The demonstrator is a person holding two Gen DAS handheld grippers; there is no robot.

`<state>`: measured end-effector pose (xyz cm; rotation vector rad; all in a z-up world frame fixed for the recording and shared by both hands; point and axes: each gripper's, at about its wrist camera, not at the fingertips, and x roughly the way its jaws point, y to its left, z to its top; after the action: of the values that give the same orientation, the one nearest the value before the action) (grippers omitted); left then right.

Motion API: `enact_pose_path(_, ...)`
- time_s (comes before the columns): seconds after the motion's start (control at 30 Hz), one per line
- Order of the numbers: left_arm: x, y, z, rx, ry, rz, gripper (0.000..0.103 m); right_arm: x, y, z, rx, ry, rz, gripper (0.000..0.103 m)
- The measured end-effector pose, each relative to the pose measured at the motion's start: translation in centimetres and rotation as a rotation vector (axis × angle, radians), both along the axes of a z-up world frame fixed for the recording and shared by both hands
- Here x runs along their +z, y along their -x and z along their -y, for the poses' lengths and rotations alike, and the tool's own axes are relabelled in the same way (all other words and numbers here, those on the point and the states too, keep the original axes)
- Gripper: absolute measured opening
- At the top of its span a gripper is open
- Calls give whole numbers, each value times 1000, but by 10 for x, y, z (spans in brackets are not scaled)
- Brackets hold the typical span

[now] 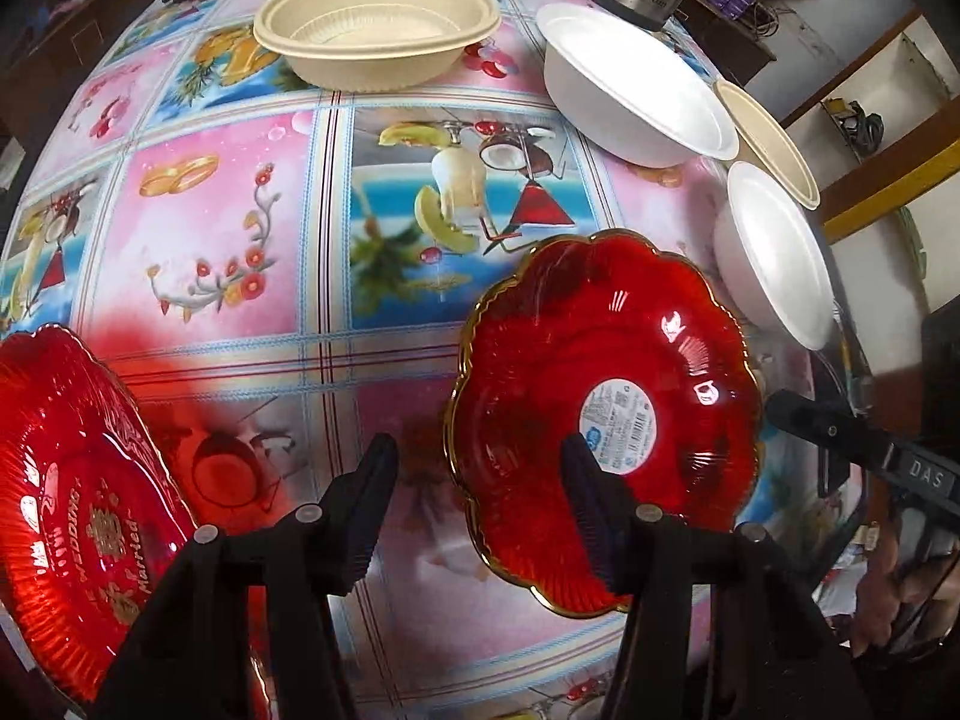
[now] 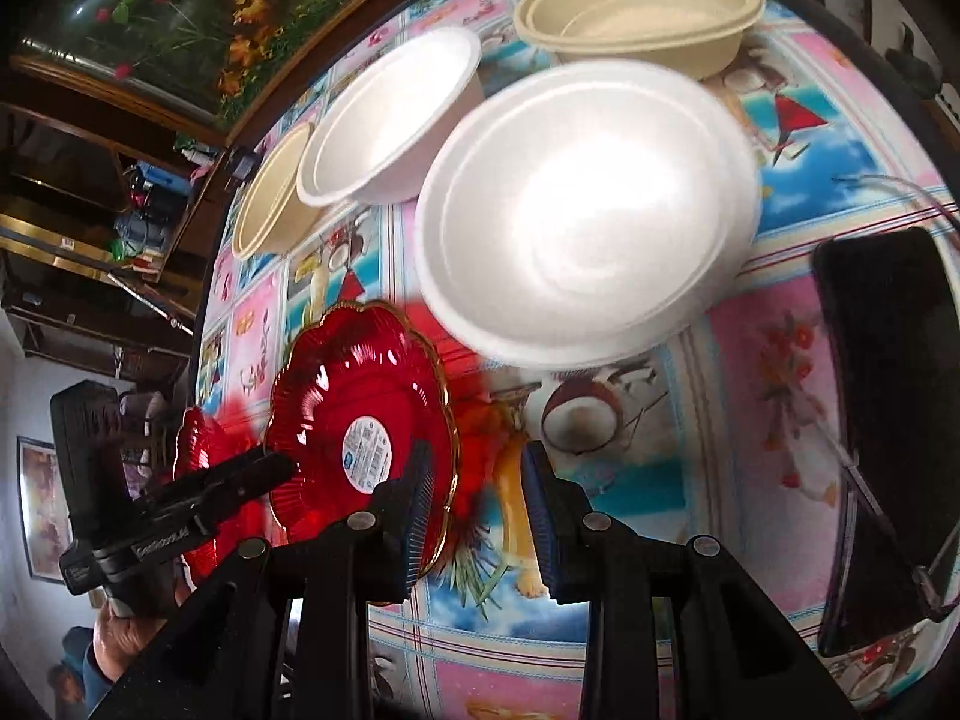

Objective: Organize plates and bowls
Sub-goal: 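Lift the sticker plate and carry it over the red wedding plate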

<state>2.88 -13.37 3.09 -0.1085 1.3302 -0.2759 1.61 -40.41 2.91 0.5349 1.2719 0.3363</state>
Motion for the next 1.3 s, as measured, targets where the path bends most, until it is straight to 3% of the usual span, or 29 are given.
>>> enact_pose_path(0.1,-6,-1,5,-10,-45,18,53,0,-1,-6,24,30,22,32)
enact_pose_path(0.2,-9,0,12,-17,-70,37,38,-7,-5,-12,50,51,20,32)
enact_pose_path(0.23,-9,0,13,-27,-76,42,35,-9,-6,-15,60,66,21,29)
enact_pose_path(0.27,-8,0,14,-32,-75,45,25,-11,-6,-18,75,80,16,25)
enact_pose_path(0.3,-9,1,16,-37,-71,44,23,-13,-6,-20,90,77,13,15)
enact_pose_path(0.4,-8,6,21,-61,-84,58,23,-7,-4,-26,107,130,50,9)
enact_pose_path(0.77,4,19,19,-49,-82,106,23,12,5,-26,139,186,140,9)
enact_pose_path(1.3,20,31,10,-24,-112,161,23,22,12,-40,184,203,192,9)
